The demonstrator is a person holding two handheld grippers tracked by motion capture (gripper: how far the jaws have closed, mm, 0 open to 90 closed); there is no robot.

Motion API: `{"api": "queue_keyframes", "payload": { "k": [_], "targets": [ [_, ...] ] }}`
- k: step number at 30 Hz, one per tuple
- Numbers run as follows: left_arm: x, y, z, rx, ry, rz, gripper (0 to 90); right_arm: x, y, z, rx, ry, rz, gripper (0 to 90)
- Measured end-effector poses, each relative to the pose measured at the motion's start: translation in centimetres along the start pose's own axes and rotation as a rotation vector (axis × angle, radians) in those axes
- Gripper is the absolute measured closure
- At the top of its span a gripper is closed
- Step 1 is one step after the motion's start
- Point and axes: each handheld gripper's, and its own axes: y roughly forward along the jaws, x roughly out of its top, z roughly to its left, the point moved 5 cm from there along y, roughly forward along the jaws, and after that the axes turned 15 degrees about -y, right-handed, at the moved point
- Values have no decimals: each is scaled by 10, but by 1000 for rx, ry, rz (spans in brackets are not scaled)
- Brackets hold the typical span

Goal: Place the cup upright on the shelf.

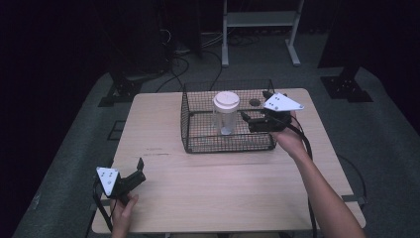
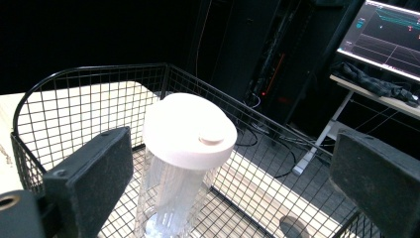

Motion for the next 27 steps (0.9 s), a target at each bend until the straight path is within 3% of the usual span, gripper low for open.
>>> {"api": "queue_keyframes", "payload": {
  "k": [16,27],
  "targets": [
    [0,0,0,1,-1,-1,0,-9,-14,1,-5,-5,5,27],
    [0,0,0,1,1,-1,0,-24,-24,6,-2,9,18,27]
  ]
}}
